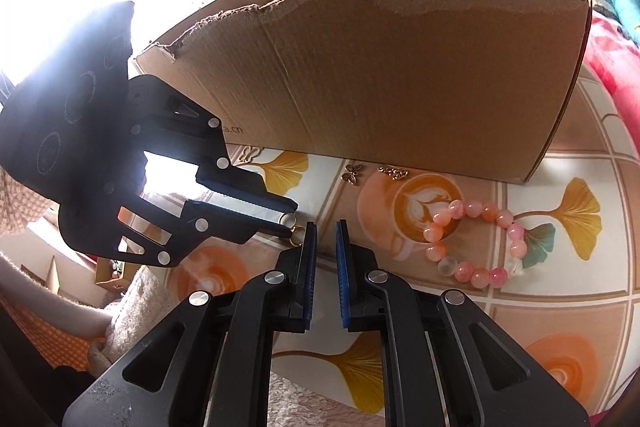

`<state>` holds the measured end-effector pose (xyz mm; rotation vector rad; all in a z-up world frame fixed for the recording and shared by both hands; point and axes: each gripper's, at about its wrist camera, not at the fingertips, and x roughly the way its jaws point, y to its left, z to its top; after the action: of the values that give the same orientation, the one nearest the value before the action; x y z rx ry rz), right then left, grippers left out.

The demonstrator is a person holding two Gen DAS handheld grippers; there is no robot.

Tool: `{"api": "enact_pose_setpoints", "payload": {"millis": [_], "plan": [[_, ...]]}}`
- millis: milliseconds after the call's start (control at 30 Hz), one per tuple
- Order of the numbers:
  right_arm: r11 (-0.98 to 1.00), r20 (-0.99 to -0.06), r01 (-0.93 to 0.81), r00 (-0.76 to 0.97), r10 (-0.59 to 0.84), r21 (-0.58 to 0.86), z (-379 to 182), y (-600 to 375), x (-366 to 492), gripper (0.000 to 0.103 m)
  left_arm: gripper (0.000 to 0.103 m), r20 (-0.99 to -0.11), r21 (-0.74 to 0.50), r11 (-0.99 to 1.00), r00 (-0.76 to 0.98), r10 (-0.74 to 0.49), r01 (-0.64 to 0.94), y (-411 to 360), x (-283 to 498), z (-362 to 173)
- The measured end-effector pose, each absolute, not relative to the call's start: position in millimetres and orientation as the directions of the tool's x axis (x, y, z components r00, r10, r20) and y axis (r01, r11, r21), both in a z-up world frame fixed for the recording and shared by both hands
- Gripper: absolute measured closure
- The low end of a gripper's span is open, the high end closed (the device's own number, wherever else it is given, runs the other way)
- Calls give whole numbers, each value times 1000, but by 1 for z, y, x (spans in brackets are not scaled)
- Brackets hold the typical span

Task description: Organize jewelry

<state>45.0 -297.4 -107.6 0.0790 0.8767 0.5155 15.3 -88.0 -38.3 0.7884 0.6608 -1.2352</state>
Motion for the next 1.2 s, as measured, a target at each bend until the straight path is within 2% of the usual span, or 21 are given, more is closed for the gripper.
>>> {"api": "enact_pose_setpoints", "payload": {"millis": [100, 167, 400, 633, 733, 833, 933, 1000, 1200], "plan": [[869, -708, -420, 528, 469, 263, -104, -296, 40, 89, 93, -797, 157, 188, 237, -556, 970, -86, 14, -39], [863, -707, -443, 529, 469, 242, -102, -294, 37, 79, 93, -795, 150, 222, 251, -552, 963, -84, 13, -39], [833, -746, -544, 515, 422, 96, -99, -275, 37, 78, 93, -781, 110, 339, 293, -552, 934, -71, 13, -39], [808, -775, -588, 488, 401, 48, -102, -261, 46, 78, 93, -764, 56, 434, 318, -561, 899, -56, 15, -40], [809, -779, -588, 498, 381, 20, -107, -255, 46, 81, 93, -758, 38, 464, 328, -564, 885, -50, 15, -39], [811, -784, -585, 503, 363, 0, -105, -242, 44, 95, 93, -753, 20, 487, 334, -567, 873, -46, 16, -38], [817, -782, -577, 507, 362, 4, -105, -239, 44, 96, 93, -747, 15, 503, 345, -569, 864, -46, 16, -38], [821, -782, -571, 508, 362, 10, -104, -237, 44, 103, 93, -740, 8, 512, 349, -575, 859, -45, 15, -36], [831, -777, -554, 507, 372, 36, -102, -240, 45, 103, 93, -734, 7, 526, 362, -575, 851, -39, 12, -34]]}}
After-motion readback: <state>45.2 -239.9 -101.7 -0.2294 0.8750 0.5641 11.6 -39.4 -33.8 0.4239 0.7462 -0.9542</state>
